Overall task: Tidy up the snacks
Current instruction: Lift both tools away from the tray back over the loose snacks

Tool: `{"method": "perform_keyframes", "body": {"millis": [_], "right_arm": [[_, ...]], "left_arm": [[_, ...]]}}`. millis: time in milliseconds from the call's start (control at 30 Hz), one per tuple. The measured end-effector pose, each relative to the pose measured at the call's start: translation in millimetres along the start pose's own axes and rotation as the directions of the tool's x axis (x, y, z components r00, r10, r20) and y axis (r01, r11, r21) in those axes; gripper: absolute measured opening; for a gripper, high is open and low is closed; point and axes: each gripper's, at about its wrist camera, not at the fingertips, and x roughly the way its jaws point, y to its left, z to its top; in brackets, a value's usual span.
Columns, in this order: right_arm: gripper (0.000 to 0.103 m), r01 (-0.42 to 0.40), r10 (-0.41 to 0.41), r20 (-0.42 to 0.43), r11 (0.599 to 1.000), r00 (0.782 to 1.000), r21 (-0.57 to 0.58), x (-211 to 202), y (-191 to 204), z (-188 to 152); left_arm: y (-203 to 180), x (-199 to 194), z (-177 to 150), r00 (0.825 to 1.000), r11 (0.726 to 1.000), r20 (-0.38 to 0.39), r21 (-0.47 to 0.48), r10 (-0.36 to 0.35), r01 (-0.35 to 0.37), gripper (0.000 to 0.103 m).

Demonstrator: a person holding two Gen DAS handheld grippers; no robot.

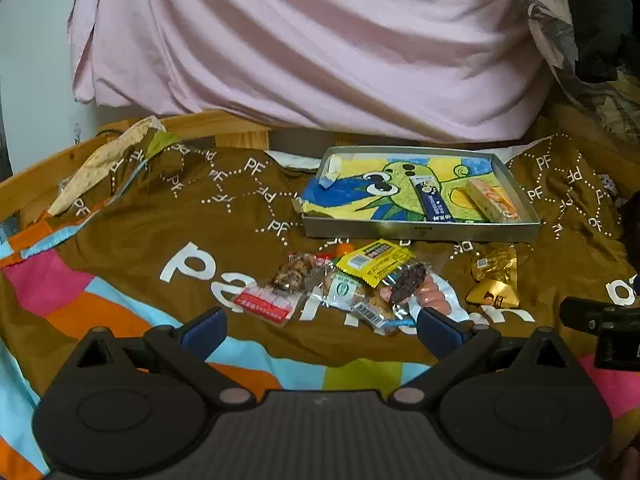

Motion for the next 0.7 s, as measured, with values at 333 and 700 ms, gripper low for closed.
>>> {"method": "perform_keyframes", "body": {"millis": [333, 700], "right_arm": [[0.102, -0.044, 0.045, -0.088, 0.999, 0.995, 0.017, 8.0, -0.6, -3.2], [0.102, -0.084, 0.083, -0.185, 0.996, 0.979, 0.002, 25.7, 8.6, -10.1]], "left_arm": [[-2.8, 5.1, -2.3, 0.999, 0.999, -0.026, 0.030, 0.044, -0.043, 0.103], [6.5, 4.3, 1.6, 0.997, 0.997, -0.009, -0.026, 0.071, -0.071, 0.103]]}}
